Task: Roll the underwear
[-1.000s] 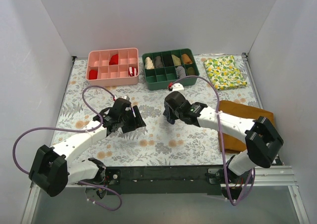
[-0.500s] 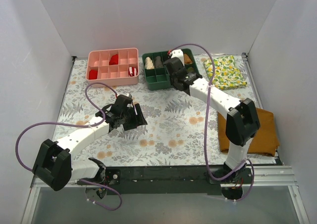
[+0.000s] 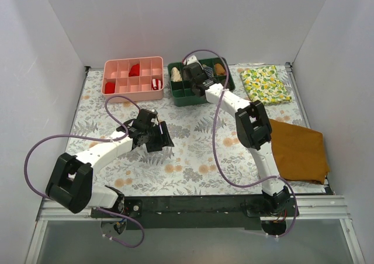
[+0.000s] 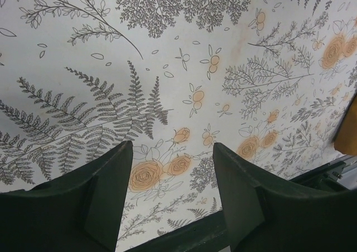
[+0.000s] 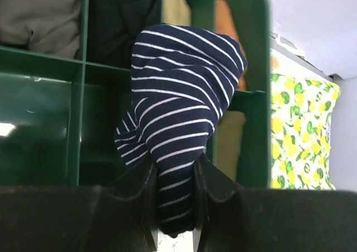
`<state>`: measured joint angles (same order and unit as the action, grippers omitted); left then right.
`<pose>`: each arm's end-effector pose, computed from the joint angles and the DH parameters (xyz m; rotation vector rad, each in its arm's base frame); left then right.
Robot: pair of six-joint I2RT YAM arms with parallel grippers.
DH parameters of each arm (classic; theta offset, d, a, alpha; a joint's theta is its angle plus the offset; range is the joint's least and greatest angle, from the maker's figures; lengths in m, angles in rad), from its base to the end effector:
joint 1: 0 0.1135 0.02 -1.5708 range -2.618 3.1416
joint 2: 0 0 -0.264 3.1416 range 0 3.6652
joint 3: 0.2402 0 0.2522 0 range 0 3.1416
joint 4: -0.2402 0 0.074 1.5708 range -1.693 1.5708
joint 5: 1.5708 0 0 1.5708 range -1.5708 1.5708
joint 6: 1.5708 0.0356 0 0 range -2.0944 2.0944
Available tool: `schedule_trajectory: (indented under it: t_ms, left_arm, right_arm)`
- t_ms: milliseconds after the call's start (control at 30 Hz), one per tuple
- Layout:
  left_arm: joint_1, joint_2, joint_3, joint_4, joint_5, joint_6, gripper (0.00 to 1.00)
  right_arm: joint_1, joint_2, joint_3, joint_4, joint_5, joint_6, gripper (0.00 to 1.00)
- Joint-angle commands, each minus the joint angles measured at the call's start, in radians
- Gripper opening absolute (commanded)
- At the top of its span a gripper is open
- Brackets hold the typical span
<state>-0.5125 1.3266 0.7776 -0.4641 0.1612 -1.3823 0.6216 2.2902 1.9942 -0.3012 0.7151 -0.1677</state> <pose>0.2187 -0.1296 0.2004 -1.1358 2.6006 -0.7933 0.4438 0.2892 0.2413 -0.4049 2.0036 -0.4912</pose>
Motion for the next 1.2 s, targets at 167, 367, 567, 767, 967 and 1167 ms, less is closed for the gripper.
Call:
schedule_trajectory:
  t_ms: [167,367,567,767,967,1167]
  left_arm:
    - [0.057,0.046,0.032,0.039,0.052,0.043,0.57]
    - [0.089,0.072,0.023,0.056,0.081,0.052,0.57]
    - [0.111,0.079,0.023,0.058,0.093,0.060,0.57]
    - [0.124,0.074,0.006,0.056,0.097,0.066,0.57]
    - [0.134,0.082,-0.011,0.054,0.104,0.069,0.57]
    - [0.137,0.106,-0.003,0.062,0.120,0.077,0.57]
  right_arm:
    - [0.004,0.051,0.040,0.209,0.009,-0.168,0.01]
    - [0.006,0.045,0.034,0.131,-0.088,-0.086,0.01]
    - [0.006,0.025,-0.026,0.099,-0.201,-0.007,0.01]
    - [-0.013,0.044,-0.006,0.031,-0.322,0.085,0.01]
    - [-0.082,0.014,-0.075,0.011,-0.472,0.269,0.01]
    - [-0.114,0.006,-0.045,-0.068,-0.540,0.301,0.01]
